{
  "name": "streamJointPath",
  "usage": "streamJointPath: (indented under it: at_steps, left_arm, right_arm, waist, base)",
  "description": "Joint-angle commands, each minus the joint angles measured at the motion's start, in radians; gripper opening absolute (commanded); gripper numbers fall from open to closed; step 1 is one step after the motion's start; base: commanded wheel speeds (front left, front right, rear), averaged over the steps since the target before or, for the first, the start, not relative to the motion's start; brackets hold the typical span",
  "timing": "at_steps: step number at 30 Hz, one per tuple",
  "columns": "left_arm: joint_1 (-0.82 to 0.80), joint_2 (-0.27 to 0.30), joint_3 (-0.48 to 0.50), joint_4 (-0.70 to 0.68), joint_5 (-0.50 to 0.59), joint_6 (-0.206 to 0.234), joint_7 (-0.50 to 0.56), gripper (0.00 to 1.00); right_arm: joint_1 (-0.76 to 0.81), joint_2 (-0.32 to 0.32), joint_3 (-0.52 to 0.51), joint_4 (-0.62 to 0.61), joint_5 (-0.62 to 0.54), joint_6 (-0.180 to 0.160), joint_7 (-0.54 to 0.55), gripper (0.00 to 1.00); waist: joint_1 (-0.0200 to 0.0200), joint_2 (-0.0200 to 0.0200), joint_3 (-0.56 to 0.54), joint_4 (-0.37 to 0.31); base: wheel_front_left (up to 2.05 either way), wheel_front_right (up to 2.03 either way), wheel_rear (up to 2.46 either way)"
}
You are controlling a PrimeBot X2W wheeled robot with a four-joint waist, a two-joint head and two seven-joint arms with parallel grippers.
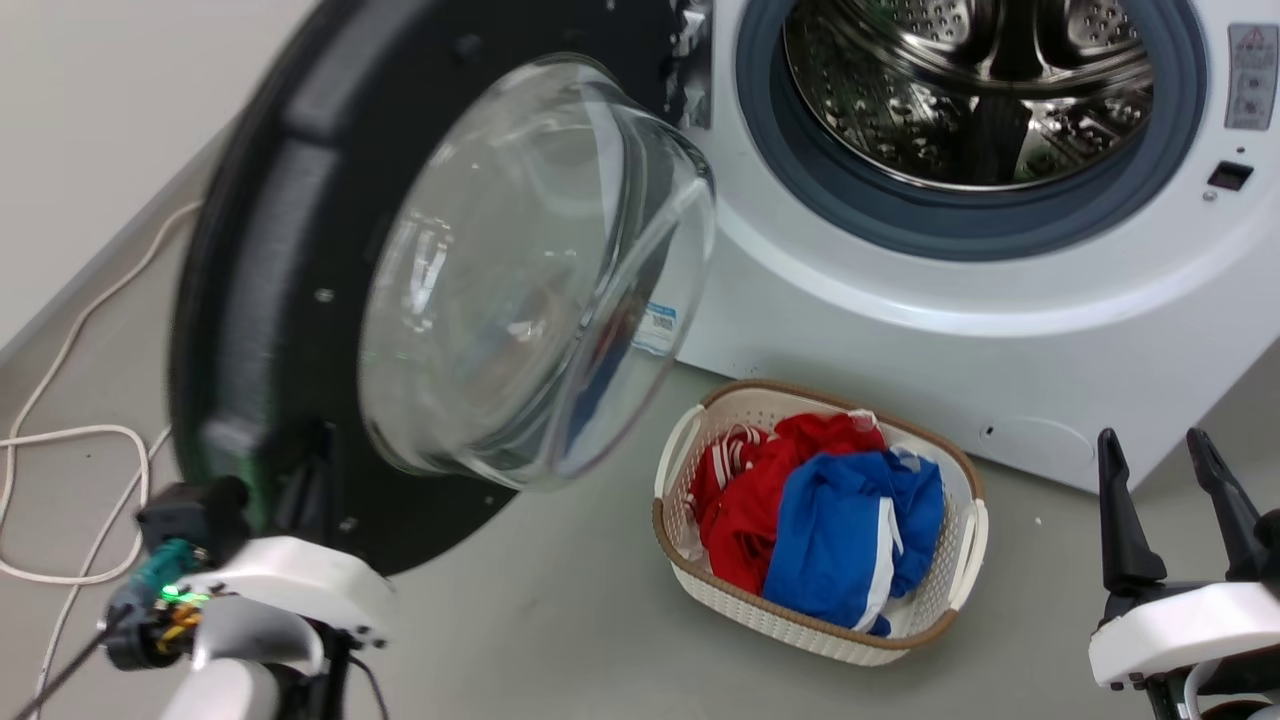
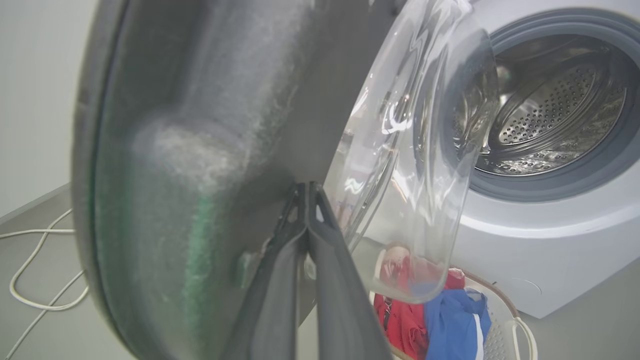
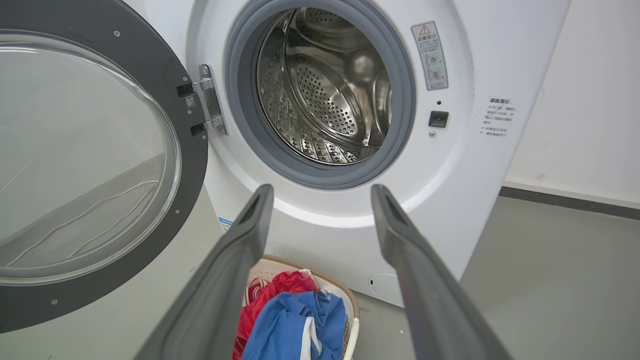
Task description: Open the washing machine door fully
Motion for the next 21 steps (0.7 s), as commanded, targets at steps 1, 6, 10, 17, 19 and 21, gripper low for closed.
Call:
streamJointPath:
  at_steps: [1, 6, 10, 17, 19, 21]
  left_arm:
    - [-0.025, 0.020, 0.028, 0.026, -0.007, 0.001, -0.009, 0.00]
    - [-0.074, 0.047, 0.115, 0.104, -0.063, -0.008, -0.035, 0.00]
    - [-0.093, 0.092, 0.181, 0.156, -0.100, -0.025, -0.047, 0.00]
    - [-0.147, 0.175, 0.237, 0.263, -0.147, -0.101, -0.050, 0.00]
    - [-0.162, 0.191, 0.249, 0.299, -0.150, -0.110, -0.058, 0.00]
    - [-0.176, 0.200, 0.253, 0.325, -0.151, -0.119, -0.068, 0.00]
  right_arm:
    - [-0.015, -0.002, 0.003, -0.010, -0.003, 0.000, 0.006, 1.00]
    - [-0.032, -0.022, 0.014, -0.028, -0.004, 0.000, 0.023, 1.00]
    - [-0.048, -0.034, 0.020, -0.036, 0.001, 0.000, 0.021, 1.00]
    - [-0.066, -0.039, 0.020, -0.031, 0.002, 0.000, 0.017, 1.00]
    - [-0.072, -0.040, 0.021, -0.027, 0.001, 0.000, 0.016, 1.00]
    - [-0.078, -0.040, 0.023, -0.023, 0.001, 0.000, 0.014, 1.00]
  waist:
    - [0.0000, 0.0000, 0.024, -0.014]
    - [0.0000, 0.0000, 0.070, -0.039]
    - [0.0000, 0.0000, 0.102, -0.058]
    - [0.0000, 0.0000, 0.134, -0.067]
    - [0.0000, 0.0000, 0.137, -0.069]
    - [0.0000, 0.0000, 0.135, -0.071]
  base:
    - [0.00, 0.00, 0.00]
    - [0.00, 0.00, 0.00]
    - [0.00, 0.00, 0.00]
    - [0.00, 0.00, 0.00]
    - [0.00, 0.00, 0.00]
    - [0.00, 0.00, 0.00]
